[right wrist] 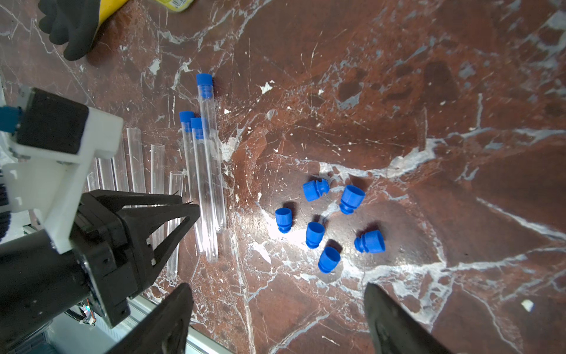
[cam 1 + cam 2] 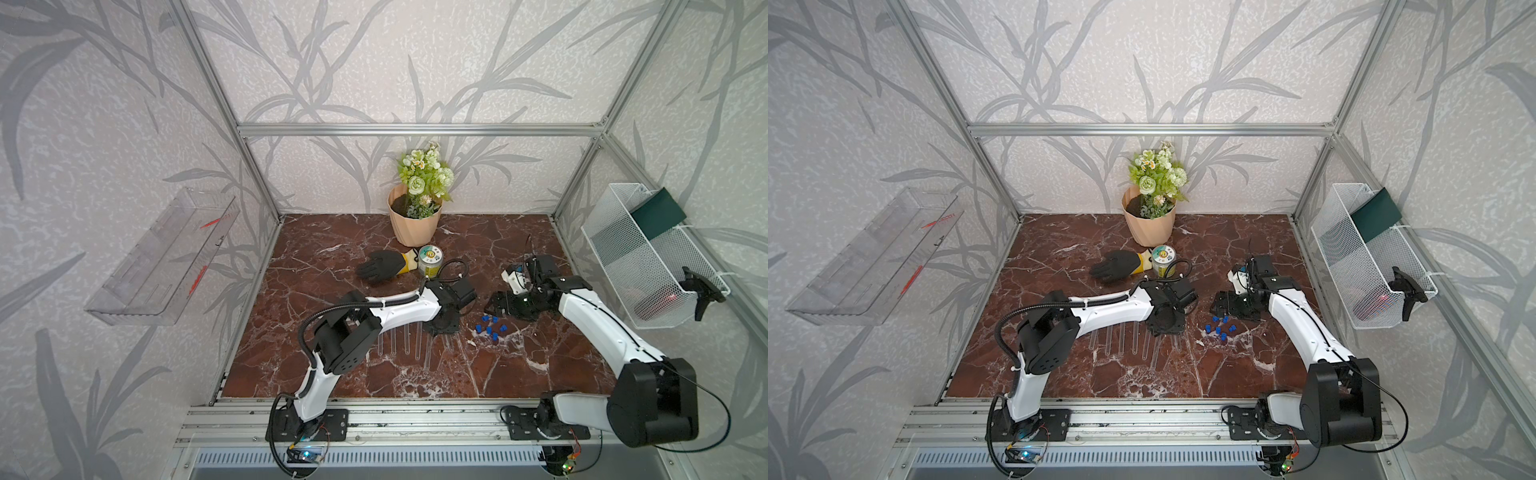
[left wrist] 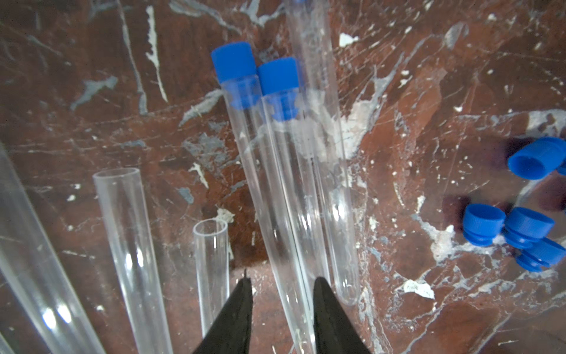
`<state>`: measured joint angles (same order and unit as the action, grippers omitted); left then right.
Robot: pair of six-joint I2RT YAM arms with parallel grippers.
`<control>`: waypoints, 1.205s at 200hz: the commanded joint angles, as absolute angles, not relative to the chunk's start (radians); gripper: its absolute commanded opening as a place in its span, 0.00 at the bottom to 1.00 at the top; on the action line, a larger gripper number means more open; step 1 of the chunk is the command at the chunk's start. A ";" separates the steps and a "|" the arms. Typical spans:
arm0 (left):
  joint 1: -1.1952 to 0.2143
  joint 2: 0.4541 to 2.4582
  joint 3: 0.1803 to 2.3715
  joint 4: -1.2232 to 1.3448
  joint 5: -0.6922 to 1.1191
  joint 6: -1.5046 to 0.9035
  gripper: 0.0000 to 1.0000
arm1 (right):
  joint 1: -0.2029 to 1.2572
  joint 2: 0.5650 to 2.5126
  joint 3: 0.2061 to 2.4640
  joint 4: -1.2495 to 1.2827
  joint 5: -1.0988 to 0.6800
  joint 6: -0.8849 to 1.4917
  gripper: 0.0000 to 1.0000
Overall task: Remove stoppers from test tubes
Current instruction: Pick up the test tube at the center of the board.
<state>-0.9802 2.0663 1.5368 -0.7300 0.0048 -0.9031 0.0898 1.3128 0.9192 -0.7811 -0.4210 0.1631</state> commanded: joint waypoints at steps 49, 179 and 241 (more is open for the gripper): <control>-0.968 2.092 1.545 -0.756 -0.017 -0.925 0.34 | 0.094 1.321 0.950 -0.798 -0.423 0.148 0.88; -0.970 2.175 1.628 -0.838 -0.055 -0.897 0.31 | 0.092 1.313 0.950 -0.800 -0.418 0.146 0.88; -0.969 2.225 1.694 -0.907 -0.098 -0.869 0.28 | 0.093 1.313 0.949 -0.799 -0.414 0.145 0.88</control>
